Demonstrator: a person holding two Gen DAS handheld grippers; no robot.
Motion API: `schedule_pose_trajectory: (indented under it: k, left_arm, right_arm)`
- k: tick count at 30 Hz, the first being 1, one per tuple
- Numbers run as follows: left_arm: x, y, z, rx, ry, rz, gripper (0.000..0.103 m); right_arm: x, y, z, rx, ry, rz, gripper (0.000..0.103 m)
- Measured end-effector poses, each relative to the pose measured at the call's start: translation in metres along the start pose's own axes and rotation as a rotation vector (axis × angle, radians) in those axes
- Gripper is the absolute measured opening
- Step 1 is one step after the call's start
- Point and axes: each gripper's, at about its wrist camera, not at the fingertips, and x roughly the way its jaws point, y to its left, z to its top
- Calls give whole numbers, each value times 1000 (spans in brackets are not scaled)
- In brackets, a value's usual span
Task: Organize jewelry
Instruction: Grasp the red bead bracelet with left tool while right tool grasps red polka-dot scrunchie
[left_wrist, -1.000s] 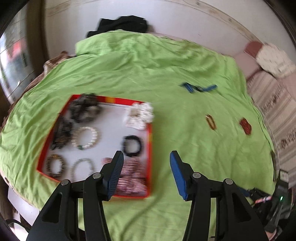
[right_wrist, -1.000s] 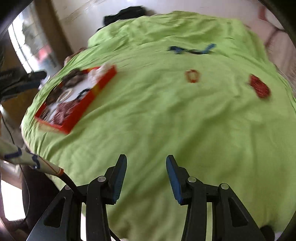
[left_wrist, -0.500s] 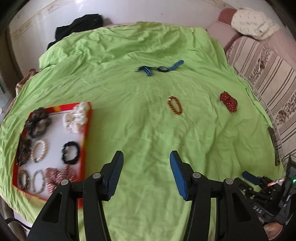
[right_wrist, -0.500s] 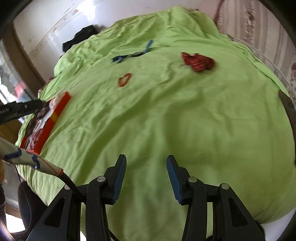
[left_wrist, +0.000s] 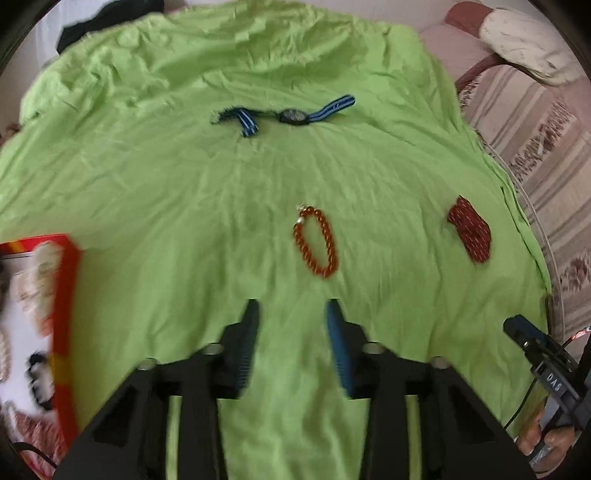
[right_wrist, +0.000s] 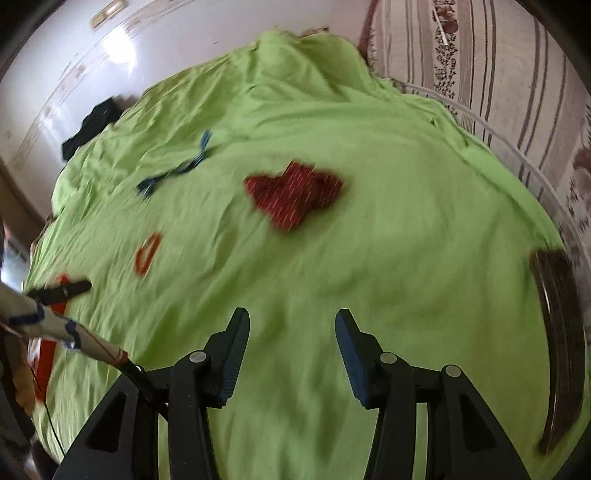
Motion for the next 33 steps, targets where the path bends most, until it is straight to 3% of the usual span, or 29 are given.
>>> schedule_pose_trajectory:
  k: [9,16,17,19,21,33]
  left_arm:
    - [69,10,42,-104,53,-78,30]
    - [84,-5,46,-38,30,-10,29]
    - [85,-8,47,-17,25,12,20]
    - [83,-16,45,20,21,31,7]
    - [78,-15,44,8,21,7,7]
    - [6,-27,22,29,-39,-81,7]
  right_arm:
    - [57,-24,68,125,11,19,54]
    - [94,-13,84,100,36,15,54]
    - [97,-11,86,90,37,9,52]
    - [102,-6,88,81,44,6,25]
    - [100,-5,88,86,51,21,15]
    - [40,7,71,52,11,63,12]
